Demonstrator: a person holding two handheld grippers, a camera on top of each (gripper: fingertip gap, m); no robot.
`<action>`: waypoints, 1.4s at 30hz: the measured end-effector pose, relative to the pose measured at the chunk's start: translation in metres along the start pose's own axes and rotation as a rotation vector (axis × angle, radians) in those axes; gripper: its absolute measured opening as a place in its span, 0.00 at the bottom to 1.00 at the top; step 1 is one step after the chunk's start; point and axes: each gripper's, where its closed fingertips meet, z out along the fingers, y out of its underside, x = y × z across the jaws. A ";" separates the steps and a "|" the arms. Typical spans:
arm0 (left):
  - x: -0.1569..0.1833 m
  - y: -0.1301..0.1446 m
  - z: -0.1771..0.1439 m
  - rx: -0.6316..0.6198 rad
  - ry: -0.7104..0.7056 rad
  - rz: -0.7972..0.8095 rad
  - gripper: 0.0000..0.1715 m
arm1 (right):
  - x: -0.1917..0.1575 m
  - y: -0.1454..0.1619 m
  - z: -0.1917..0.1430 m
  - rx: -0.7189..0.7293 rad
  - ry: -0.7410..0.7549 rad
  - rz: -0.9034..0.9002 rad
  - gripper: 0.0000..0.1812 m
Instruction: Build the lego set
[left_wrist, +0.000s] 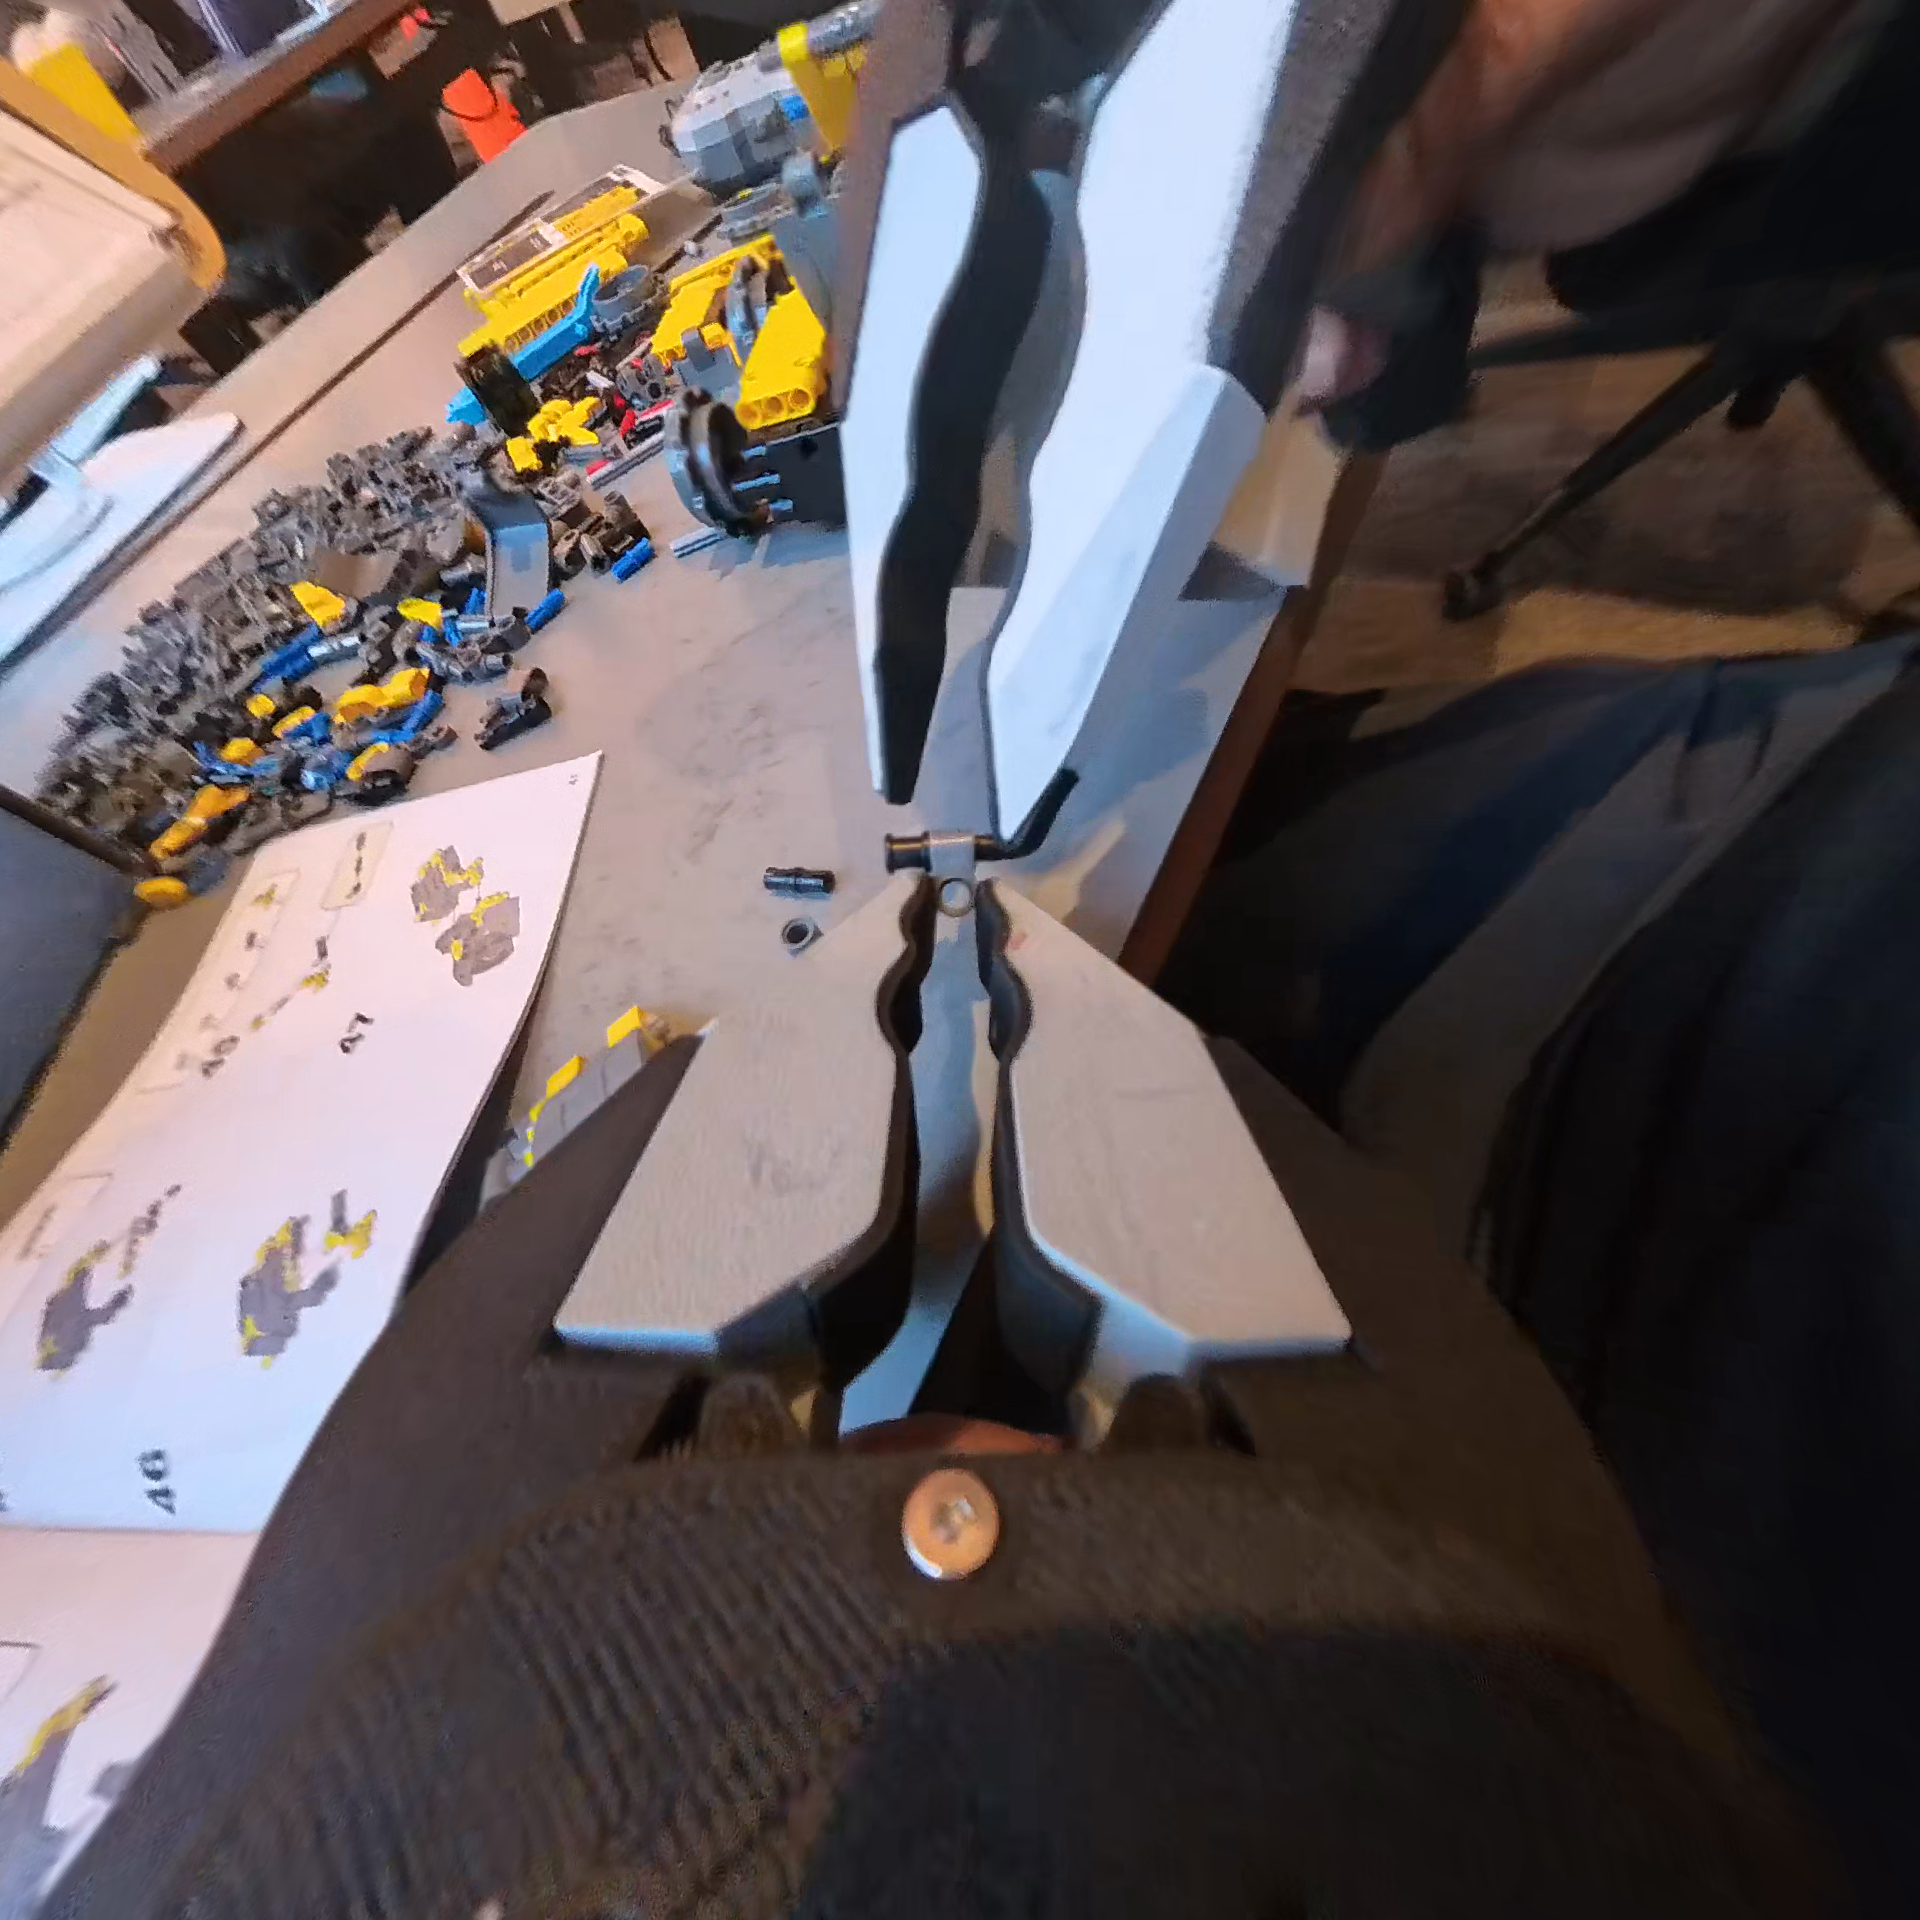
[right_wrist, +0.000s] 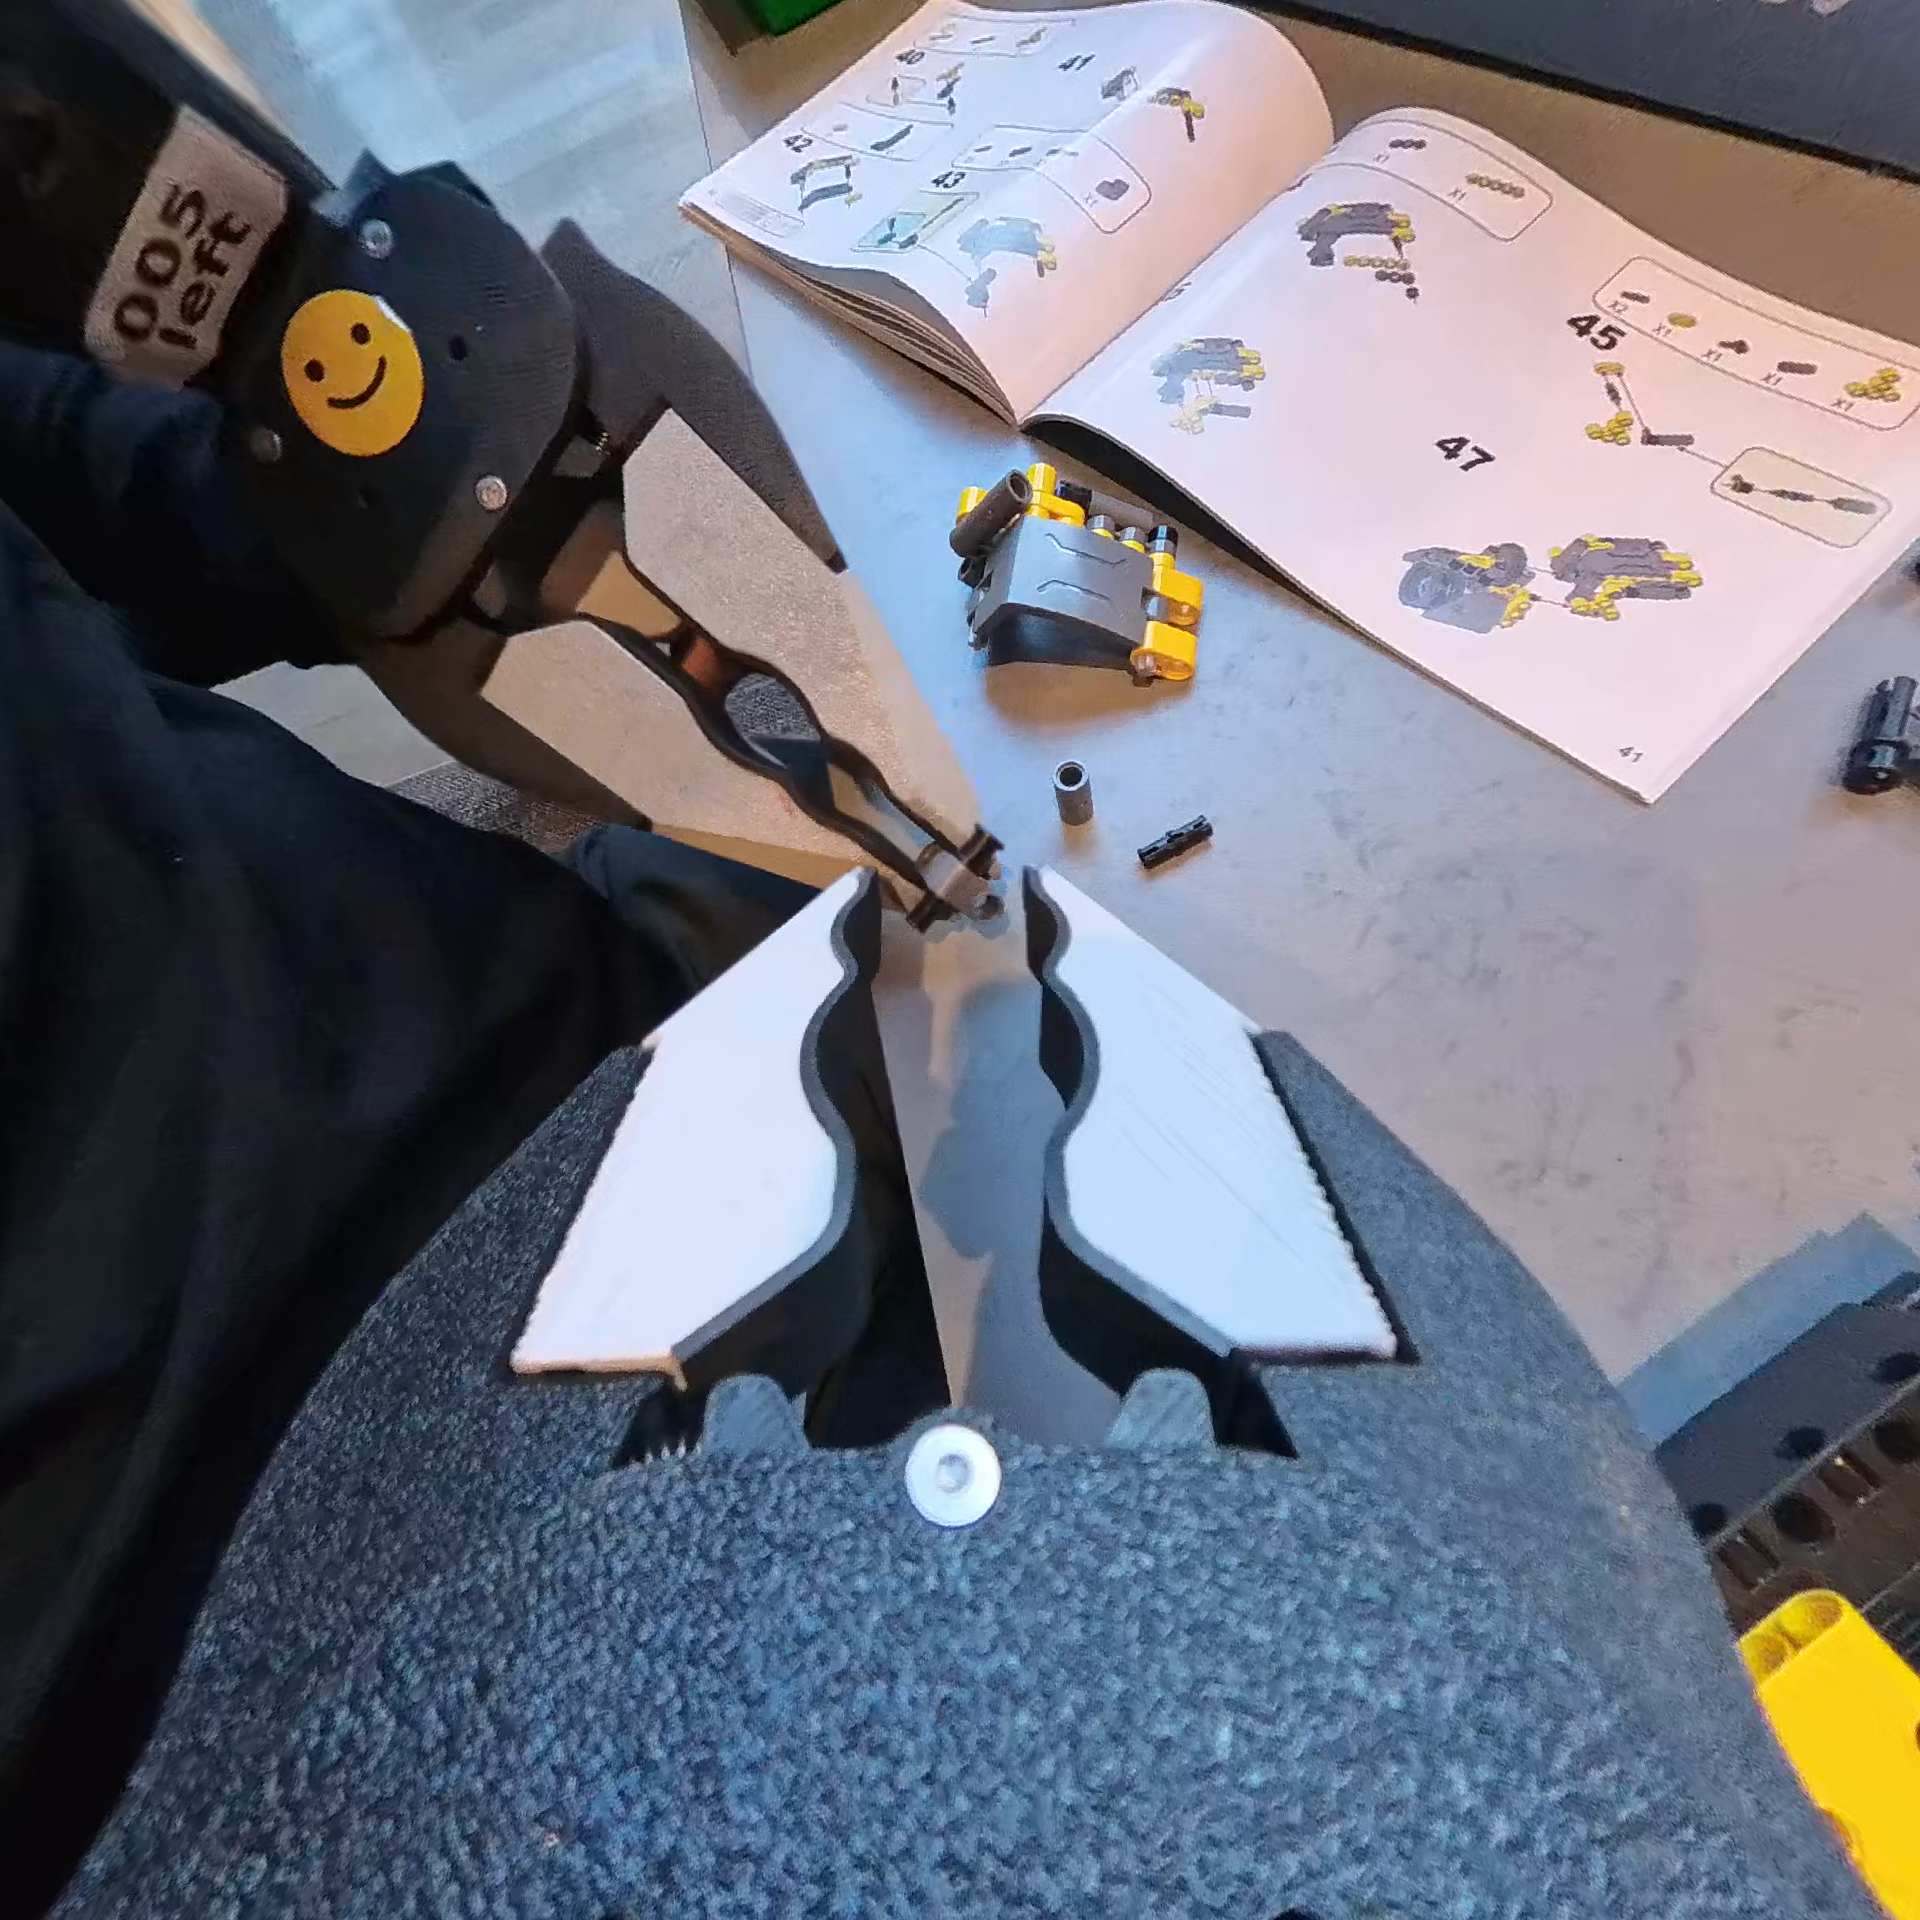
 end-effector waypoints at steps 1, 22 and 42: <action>0.001 0.000 0.001 -0.007 -0.015 0.045 0.03 | 0.000 0.001 0.000 -0.007 -0.002 -0.004 0.16; 0.003 0.002 0.003 -0.050 -0.145 0.404 0.03 | -0.003 0.006 0.005 -0.034 -0.038 0.008 0.05; 0.005 0.005 0.006 -0.055 -0.138 0.397 0.04 | -0.002 0.004 0.005 -0.003 -0.067 0.052 0.11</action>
